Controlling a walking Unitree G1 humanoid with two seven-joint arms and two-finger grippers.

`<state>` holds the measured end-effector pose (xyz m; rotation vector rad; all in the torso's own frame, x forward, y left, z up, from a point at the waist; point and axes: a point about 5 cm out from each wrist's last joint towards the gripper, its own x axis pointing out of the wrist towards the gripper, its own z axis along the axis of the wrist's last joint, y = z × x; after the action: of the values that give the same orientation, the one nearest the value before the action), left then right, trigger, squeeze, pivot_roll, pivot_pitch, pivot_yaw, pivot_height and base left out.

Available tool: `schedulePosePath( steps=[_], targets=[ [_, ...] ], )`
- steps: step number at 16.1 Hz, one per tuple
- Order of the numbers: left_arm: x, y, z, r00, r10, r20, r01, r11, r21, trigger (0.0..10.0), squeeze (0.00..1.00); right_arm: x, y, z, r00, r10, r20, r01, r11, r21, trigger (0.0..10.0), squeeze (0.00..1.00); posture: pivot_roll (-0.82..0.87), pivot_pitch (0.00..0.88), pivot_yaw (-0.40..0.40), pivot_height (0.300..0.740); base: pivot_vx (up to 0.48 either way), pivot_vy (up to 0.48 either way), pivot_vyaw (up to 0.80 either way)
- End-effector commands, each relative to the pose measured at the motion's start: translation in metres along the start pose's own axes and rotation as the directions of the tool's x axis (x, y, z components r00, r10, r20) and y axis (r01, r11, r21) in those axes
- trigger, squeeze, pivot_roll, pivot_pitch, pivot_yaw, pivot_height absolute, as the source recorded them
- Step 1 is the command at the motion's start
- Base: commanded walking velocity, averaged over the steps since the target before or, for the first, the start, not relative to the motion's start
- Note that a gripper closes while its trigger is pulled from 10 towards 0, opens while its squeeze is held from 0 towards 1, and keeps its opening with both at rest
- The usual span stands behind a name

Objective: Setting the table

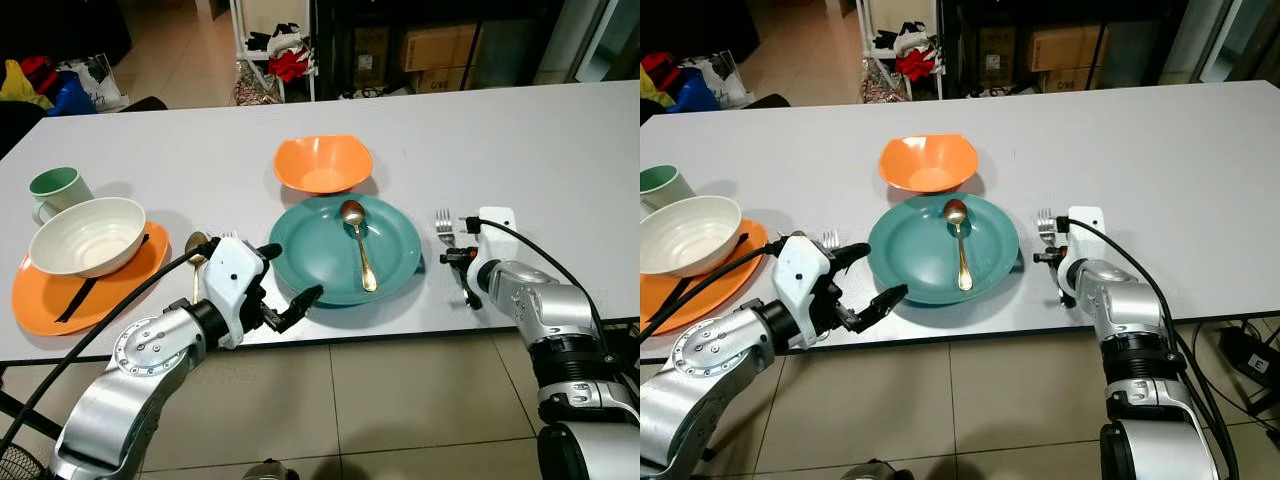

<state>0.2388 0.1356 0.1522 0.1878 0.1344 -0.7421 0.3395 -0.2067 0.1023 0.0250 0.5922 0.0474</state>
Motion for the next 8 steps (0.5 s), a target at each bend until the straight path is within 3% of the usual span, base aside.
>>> schedulePosePath(
  steps=[1,4,6,7,8],
  targets=[
    [-0.001,0.005,0.001,1.000,0.027,0.000,-0.027,0.999,0.019,10.0,0.00,-0.004,0.002,0.015,0.998,-0.008,0.055,0.008,1.000,0.000,0.0,0.00,0.10,0.000,0.092,0.740,0.000,0.000,0.00],
    [-0.004,0.006,0.002,0.999,0.041,0.004,-0.041,0.999,0.025,10.0,0.00,-0.016,0.010,0.055,0.983,-0.018,0.180,0.021,1.000,-0.011,0.0,0.00,0.10,0.000,0.084,0.740,0.000,0.000,0.00],
    [-0.004,0.011,0.003,0.998,0.065,0.006,-0.065,0.998,0.027,10.0,0.00,-0.022,0.027,0.077,0.970,0.036,0.242,-0.030,0.999,-0.028,0.0,0.00,0.10,0.000,0.080,0.740,0.000,0.000,0.00],
    [-0.004,0.014,0.003,0.997,0.079,0.003,-0.079,0.997,0.023,10.0,0.00,-0.027,0.039,0.086,0.955,0.083,0.284,-0.072,0.996,-0.049,2.4,0.00,0.10,0.000,0.077,0.740,0.000,0.000,0.00],
    [-0.004,0.015,0.003,0.996,0.085,0.006,-0.085,0.996,0.024,10.0,0.00,-0.029,0.046,0.089,0.947,0.101,0.304,-0.090,0.995,-0.052,10.0,0.00,0.10,0.000,0.077,0.740,0.000,0.000,0.00]
  ],
)
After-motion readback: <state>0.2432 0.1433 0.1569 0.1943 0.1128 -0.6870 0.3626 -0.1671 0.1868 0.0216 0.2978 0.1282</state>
